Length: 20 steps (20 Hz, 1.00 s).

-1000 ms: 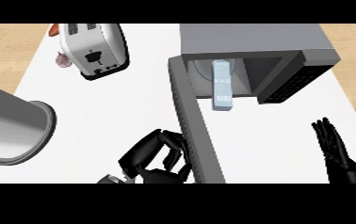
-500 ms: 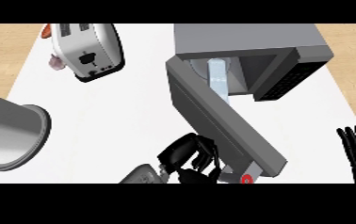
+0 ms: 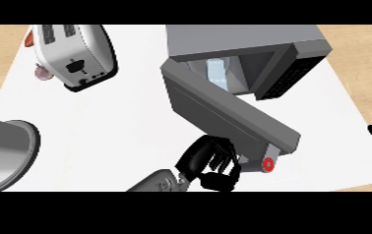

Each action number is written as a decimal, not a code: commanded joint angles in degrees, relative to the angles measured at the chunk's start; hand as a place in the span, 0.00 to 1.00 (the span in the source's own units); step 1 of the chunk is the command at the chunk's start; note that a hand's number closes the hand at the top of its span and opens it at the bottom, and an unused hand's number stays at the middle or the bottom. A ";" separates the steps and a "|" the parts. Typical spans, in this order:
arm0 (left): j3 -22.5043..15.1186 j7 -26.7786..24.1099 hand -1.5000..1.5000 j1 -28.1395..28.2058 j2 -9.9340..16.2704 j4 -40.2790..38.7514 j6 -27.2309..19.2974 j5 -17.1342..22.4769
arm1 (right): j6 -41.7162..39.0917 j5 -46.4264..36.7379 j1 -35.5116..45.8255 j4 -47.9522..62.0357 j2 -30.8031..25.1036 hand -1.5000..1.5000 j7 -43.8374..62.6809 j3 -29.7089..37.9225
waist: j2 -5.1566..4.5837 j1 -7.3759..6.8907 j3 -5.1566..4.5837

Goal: Pick up the milk, place it into the microwave and close the microwave

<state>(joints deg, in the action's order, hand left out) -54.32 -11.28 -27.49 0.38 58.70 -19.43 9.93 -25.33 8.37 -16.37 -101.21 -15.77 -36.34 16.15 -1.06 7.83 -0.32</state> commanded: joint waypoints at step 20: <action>8.60 -10.19 1.00 -16.76 -0.38 -5.23 -14.05 25.36 | -6.39 10.76 5.80 -6.60 -7.83 0.00 9.82 0.06 | -2.68 7.76 -0.16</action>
<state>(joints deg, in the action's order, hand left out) -47.79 -20.45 -40.83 -0.02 56.03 -32.44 32.48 -31.06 17.92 -11.56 -107.04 -22.38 -27.83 16.13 -3.44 14.70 -0.52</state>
